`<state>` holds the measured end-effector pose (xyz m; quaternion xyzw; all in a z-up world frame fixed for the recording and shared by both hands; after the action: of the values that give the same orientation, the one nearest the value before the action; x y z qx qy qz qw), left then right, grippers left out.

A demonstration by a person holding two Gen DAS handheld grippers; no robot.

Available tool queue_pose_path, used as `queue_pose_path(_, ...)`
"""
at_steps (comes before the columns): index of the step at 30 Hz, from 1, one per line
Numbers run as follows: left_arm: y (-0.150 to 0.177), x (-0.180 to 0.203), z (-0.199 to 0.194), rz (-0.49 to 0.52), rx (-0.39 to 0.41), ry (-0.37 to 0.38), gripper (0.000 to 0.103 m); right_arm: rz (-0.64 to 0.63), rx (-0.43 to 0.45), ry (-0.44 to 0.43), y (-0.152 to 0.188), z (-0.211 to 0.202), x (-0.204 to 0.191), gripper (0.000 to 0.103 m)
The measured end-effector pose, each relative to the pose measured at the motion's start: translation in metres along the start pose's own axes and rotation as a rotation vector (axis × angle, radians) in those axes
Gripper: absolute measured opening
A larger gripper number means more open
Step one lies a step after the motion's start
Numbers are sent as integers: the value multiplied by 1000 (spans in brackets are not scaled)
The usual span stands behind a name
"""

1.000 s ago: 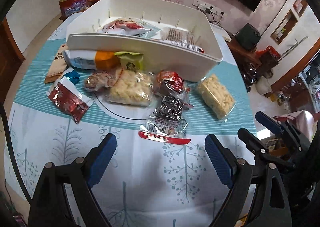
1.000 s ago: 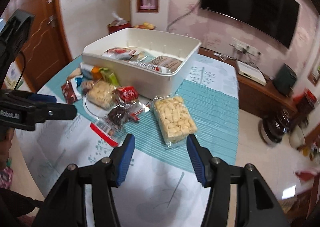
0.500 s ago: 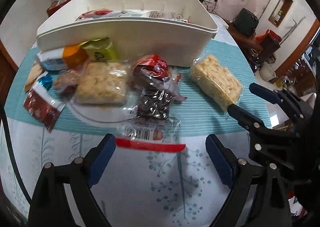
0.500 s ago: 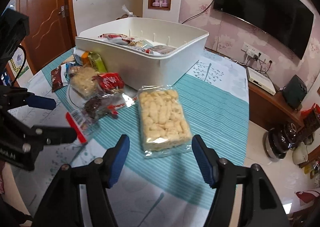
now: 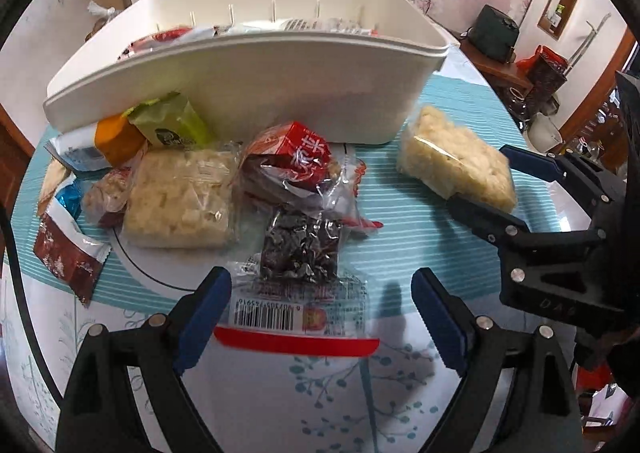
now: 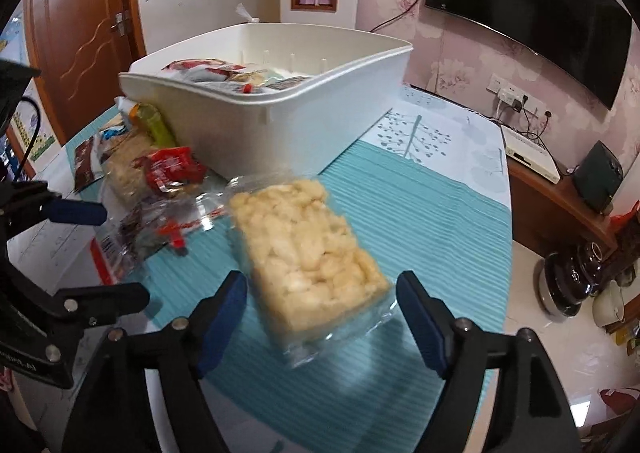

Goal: Organize snacks
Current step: 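Grasp clear puffed-snack packet with right gripper while left gripper grasps dark brown packet, then carry both packets over the white tray and open both grippers to release them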

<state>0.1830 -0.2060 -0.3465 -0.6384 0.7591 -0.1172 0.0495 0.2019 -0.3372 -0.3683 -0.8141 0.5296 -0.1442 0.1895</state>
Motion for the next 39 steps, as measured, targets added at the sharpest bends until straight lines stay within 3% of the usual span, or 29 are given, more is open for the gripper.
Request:
queue_pose_path(9, -16, 4, 16, -24, -31, -27, 91, -5, 23, -46, -15, 9, 5, 79)
queue_pose_path(13, -18, 8, 19, -9, -9, -62, 88, -4, 31, -77, -20, 9, 4, 76)
queue_pose_path(14, -17, 8, 19, -8, -4, -59, 86, -10, 25, -78, -20, 10, 3, 69)
queue_pose_path(17, -15, 11, 17, -5, 4, -56, 81, -25, 24, -81, -19, 9, 1, 66)
queue_pose_path(33, 5, 17, 9, 6, 40, -53, 51, -23, 1, -101, -7, 2, 1, 65)
queue_pose_path(39, 13, 14, 6, -5, 30, -38, 44, -22, -12, -102, 2, -3, -1, 65)
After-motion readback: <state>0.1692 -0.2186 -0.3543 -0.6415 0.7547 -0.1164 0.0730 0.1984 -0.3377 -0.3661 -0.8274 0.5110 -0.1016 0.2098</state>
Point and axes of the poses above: each gripper's, at about its wrist camera, not at the fingertips, and z roughly the way its jaws point, x to its right, y to its underside, the point moved 6 cm from there along z, roughly the way its jaws point, and after that the axes turned 11 degrees about -x, right-handed, at the moved point
